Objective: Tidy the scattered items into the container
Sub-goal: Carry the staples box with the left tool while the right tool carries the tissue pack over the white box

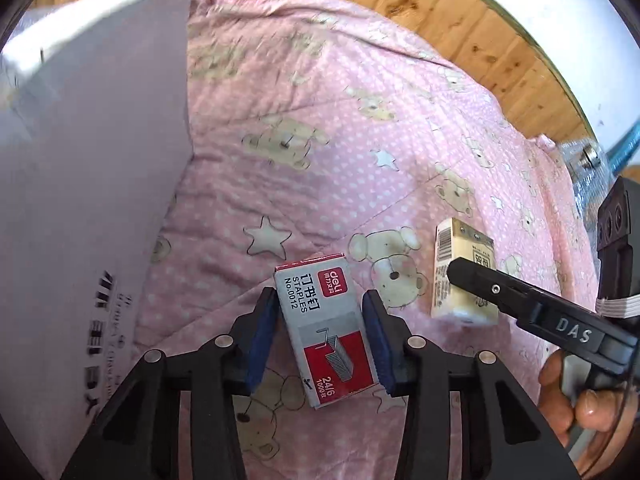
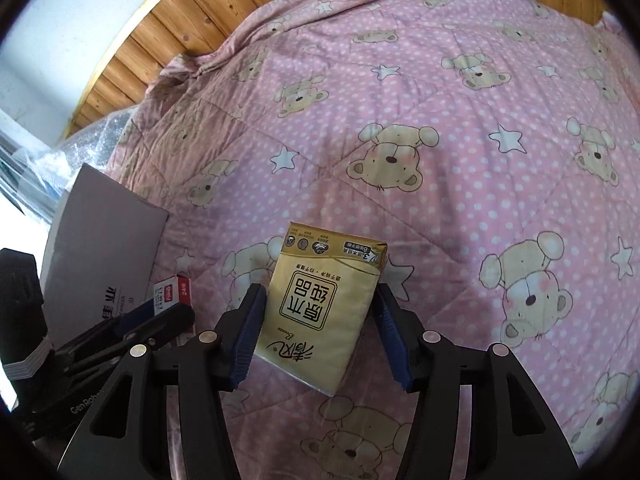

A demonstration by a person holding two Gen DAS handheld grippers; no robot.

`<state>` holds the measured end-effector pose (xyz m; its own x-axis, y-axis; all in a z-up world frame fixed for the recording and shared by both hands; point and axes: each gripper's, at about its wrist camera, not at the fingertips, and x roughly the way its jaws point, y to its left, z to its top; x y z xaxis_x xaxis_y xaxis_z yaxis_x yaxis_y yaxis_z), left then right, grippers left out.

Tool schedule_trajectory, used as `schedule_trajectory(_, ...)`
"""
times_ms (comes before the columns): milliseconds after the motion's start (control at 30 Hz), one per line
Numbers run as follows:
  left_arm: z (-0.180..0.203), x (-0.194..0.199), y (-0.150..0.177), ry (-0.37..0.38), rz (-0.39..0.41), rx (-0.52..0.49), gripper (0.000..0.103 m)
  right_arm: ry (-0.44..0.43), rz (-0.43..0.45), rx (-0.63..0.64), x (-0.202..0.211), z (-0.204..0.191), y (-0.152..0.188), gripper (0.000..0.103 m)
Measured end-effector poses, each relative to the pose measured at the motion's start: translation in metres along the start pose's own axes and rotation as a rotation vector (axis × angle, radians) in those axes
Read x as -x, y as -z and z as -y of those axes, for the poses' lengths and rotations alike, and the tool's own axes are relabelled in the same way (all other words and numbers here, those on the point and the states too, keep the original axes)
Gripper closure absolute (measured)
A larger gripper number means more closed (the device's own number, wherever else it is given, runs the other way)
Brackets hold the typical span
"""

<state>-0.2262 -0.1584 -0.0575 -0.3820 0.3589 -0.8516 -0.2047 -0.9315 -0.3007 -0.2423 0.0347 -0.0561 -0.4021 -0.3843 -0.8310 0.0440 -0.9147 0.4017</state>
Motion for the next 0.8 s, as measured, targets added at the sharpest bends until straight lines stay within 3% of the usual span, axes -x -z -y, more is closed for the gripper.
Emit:
schedule_trajectory(367, 0.011, 0.029, 0.007, 0.056, 0.009, -0.017, 0.058, -0.048, 0.006, -0.015, 0.021, -0.001, 0.020, 0.046)
schedule_trajectory(800, 0.027, 0.049, 0.019, -0.015, 0.003, -0.052, 0.058, -0.073, 0.030, 0.013, 0.047, -0.016, 0.036, 0.046)
